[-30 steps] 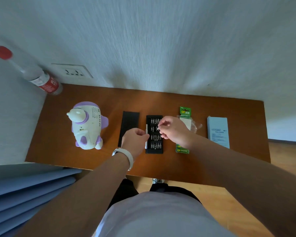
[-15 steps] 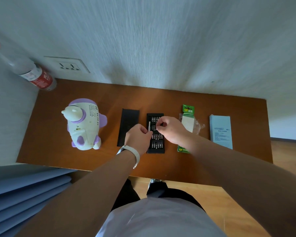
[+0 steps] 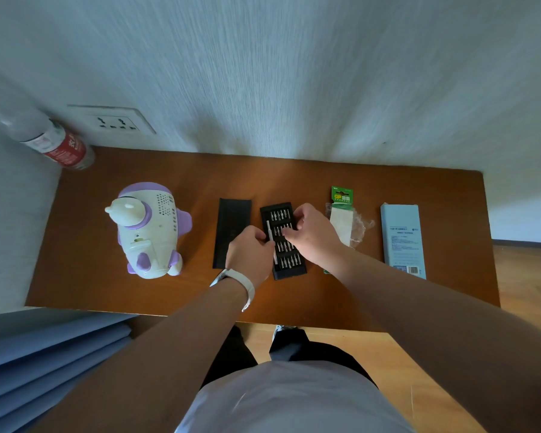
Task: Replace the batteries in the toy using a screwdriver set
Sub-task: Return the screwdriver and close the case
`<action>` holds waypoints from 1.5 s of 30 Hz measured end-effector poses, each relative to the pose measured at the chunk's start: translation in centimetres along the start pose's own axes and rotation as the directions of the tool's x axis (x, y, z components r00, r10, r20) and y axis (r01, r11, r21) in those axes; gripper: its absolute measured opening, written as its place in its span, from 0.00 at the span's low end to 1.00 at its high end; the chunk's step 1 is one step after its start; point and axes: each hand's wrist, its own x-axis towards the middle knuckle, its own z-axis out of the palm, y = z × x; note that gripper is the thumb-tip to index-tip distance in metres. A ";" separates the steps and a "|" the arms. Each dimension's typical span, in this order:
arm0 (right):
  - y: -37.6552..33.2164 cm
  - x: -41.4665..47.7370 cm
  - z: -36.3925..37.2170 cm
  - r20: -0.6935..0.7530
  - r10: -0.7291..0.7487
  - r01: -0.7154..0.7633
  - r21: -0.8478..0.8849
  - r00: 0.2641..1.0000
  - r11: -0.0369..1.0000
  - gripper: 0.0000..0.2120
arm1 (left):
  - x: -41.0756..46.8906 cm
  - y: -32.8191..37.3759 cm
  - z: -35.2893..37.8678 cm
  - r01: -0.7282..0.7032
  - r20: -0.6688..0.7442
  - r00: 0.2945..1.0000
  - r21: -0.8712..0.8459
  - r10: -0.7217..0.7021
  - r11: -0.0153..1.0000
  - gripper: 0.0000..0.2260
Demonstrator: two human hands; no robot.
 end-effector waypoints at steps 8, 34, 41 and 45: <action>-0.1 0.0 -0.3 0.044 -0.018 0.019 -0.026 0.999 0.999 0.23 | 0.5 0.1 0.4 0.014 -0.017 1.000 0.000 -0.014 1.000 0.09; -0.9 -2.7 -0.9 0.107 0.083 -0.114 0.334 0.991 0.935 0.12 | -1.8 1.8 -0.5 0.128 0.075 0.991 -0.328 -0.109 0.936 0.12; -2.7 -4.2 -1.7 0.122 0.019 -0.083 0.542 0.992 0.836 0.10 | -3.2 1.5 -3.2 0.080 0.111 0.993 -0.482 -0.029 0.873 0.04; -4.6 -4.6 -1.8 0.172 -0.018 -0.091 0.604 0.985 0.792 0.08 | -4.5 1.7 -5.9 0.036 0.057 0.998 -0.530 -0.007 0.848 0.04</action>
